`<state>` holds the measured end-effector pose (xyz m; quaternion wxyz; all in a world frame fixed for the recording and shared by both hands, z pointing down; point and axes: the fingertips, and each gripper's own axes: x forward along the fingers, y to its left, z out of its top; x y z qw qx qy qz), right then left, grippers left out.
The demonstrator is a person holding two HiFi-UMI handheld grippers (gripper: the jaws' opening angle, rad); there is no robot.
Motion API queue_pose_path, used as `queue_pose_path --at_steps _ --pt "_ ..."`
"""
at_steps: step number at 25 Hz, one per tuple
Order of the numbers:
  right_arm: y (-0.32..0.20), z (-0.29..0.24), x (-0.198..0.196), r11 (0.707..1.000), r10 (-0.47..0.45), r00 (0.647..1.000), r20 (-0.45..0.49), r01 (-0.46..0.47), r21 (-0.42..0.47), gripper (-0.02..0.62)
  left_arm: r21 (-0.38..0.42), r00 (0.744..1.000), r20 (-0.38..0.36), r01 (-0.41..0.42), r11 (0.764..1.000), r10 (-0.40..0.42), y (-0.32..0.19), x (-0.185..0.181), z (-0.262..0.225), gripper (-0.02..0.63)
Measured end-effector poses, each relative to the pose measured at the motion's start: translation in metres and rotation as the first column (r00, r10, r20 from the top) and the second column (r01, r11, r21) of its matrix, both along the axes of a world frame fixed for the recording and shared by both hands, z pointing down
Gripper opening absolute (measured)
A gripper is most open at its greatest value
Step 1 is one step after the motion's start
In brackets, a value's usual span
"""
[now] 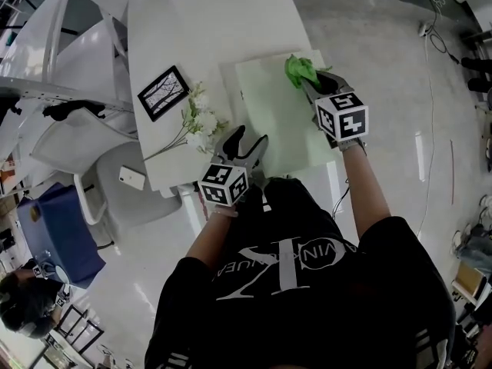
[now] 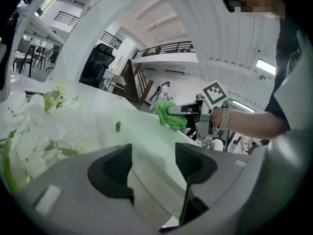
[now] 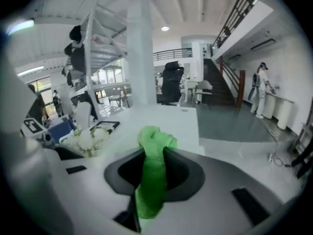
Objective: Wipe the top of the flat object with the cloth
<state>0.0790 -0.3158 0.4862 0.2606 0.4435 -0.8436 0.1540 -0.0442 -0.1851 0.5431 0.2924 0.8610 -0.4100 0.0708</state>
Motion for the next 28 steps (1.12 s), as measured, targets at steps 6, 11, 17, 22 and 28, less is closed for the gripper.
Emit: queue_pose_path --at_steps 6,11,17,22,28 --pt "0.040 0.021 -0.097 0.973 -0.232 0.971 -0.051 0.231 -0.029 0.078 -0.063 1.000 -0.017 -0.017 0.998 0.016 0.003 0.001 0.012 0.280" --pt "0.050 0.037 -0.131 0.942 -0.333 0.921 -0.204 0.335 -0.024 0.078 -0.092 0.999 -0.030 -0.016 0.996 0.014 0.006 0.005 0.015 0.221" --pt "0.050 0.045 -0.119 0.938 -0.342 0.894 -0.288 0.345 -0.043 0.078 -0.112 0.998 -0.062 0.015 0.994 -0.022 0.008 0.005 0.018 0.201" --pt "0.045 0.048 -0.085 0.959 -0.281 0.905 -0.320 0.279 -0.052 0.078 -0.111 0.999 -0.040 0.015 0.994 -0.020 0.009 0.005 0.018 0.201" --pt "0.034 0.050 -0.013 0.990 -0.138 0.934 -0.330 0.126 -0.058 0.078 -0.112 0.999 -0.029 0.011 0.994 -0.015 0.008 0.005 0.018 0.202"
